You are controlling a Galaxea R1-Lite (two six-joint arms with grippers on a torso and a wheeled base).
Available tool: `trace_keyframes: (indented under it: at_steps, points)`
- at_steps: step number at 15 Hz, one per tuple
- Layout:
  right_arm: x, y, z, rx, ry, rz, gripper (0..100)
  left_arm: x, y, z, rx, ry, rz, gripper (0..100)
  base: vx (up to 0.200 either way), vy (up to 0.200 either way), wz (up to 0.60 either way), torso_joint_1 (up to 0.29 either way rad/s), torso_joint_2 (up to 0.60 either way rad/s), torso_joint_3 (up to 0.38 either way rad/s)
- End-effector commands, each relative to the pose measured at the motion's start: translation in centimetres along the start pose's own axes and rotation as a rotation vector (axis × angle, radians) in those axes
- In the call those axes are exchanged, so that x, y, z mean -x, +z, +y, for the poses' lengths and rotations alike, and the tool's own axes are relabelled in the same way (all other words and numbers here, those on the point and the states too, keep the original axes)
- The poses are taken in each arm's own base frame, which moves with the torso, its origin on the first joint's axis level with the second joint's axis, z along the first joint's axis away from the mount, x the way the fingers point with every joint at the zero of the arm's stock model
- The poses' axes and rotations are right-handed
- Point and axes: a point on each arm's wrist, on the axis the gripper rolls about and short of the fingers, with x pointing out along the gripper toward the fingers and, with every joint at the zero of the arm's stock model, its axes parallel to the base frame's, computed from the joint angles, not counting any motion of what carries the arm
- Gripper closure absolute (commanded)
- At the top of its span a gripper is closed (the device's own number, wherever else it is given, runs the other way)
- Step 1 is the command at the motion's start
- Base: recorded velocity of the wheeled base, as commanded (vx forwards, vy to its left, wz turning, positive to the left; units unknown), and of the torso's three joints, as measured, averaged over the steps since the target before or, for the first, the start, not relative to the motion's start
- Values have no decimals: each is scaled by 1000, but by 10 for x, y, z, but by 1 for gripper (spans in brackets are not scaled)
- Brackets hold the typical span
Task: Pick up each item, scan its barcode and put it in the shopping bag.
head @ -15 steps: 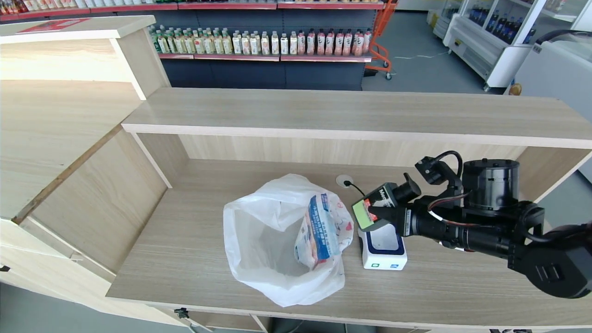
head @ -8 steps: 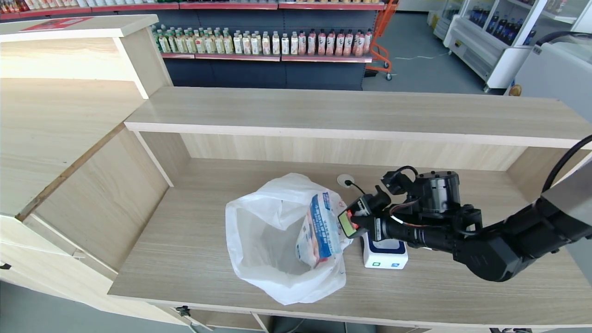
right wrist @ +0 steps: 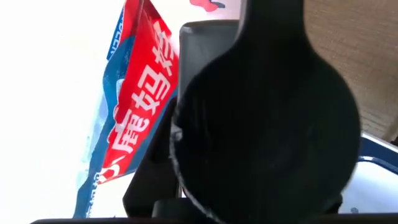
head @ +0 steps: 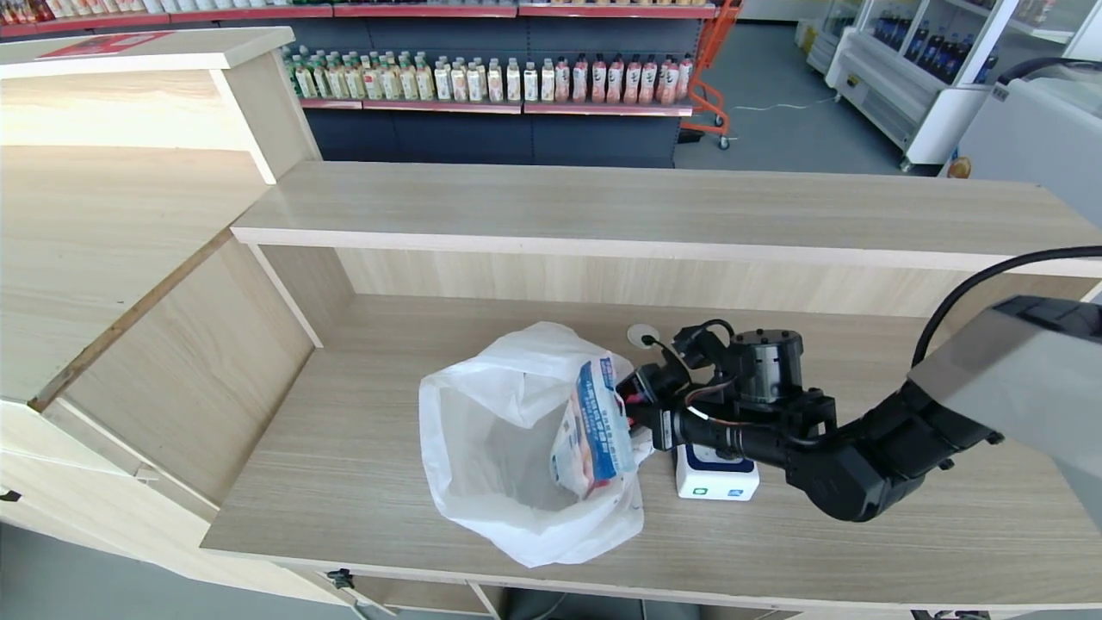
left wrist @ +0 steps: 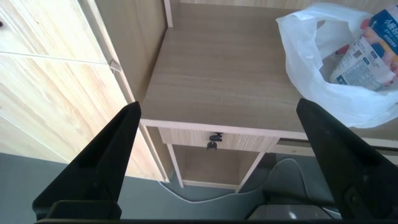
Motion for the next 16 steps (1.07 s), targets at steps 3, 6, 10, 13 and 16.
trace_keyframes:
  at_steps: [3, 6, 10, 13, 16]
  points:
    - [-9, -12, 8, 6, 23, 35, 100, 0, 0, 0, 0, 0, 0, 0, 0, 0, 0, 0, 0, 0]
    - [-17, -24, 7, 55, 23, 69, 100, 0, 0, 0, 0, 0, 0, 0, 0, 0, 0, 0, 0, 0]
    - [-20, -22, 6, 53, 27, 56, 0, 0, 0, 0, 0, 0, 0, 0, 0, 0, 0, 0, 0, 0]
    - [-19, -11, 6, 51, 28, 21, 0, 0, 0, 0, 0, 0, 0, 0, 0, 0, 0, 0, 0, 0]
    - [-8, 7, 8, -9, 24, -28, 0, 0, 0, 0, 2, 0, 0, 0, 0, 0, 0, 0, 0, 0]
